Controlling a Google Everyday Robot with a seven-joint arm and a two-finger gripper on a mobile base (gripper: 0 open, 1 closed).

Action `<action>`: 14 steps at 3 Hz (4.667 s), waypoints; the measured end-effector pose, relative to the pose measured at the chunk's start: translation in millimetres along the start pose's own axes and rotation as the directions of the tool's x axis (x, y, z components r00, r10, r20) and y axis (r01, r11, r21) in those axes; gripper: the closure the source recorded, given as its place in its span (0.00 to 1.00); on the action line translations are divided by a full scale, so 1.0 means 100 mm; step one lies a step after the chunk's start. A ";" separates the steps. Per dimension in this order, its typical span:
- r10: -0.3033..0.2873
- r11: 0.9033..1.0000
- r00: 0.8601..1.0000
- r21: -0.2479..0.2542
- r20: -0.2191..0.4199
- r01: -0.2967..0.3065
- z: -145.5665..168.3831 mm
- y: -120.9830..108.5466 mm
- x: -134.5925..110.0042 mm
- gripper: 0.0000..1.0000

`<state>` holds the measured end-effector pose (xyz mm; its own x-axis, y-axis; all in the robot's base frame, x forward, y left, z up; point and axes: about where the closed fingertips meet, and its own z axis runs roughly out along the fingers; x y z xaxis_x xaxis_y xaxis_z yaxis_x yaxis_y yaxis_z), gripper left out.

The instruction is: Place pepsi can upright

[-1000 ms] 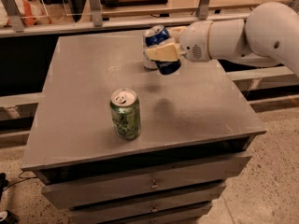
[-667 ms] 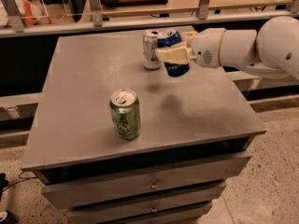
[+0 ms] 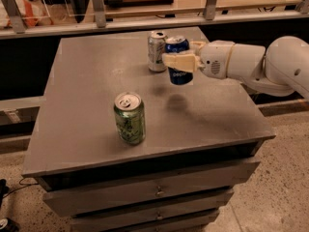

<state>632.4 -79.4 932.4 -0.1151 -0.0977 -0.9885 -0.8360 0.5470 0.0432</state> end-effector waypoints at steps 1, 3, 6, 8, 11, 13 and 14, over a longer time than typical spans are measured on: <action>0.049 0.998 0.998 -0.035 0.026 -0.048 0.08 0.08 0.06 1.00; 0.064 0.997 0.993 -0.047 0.095 -0.059 0.15 0.20 0.09 1.00; 0.059 0.998 0.987 -0.002 0.149 -0.060 0.19 0.31 0.20 1.00; 0.054 0.998 0.985 0.022 0.163 -0.059 0.27 0.38 0.26 1.00; 0.041 0.997 0.993 0.053 0.113 -0.047 0.41 0.43 0.34 0.60; 0.045 0.997 0.995 0.058 0.092 -0.050 0.45 0.44 0.36 0.13; 0.046 0.996 0.997 0.068 0.068 -0.050 0.43 0.45 0.38 0.00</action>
Offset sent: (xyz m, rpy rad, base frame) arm -0.0067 0.0232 -0.0124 0.1424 0.0207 0.0585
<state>613.5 -22.9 890.3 -0.1162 -0.0158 -0.9931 -0.7910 0.6062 0.0829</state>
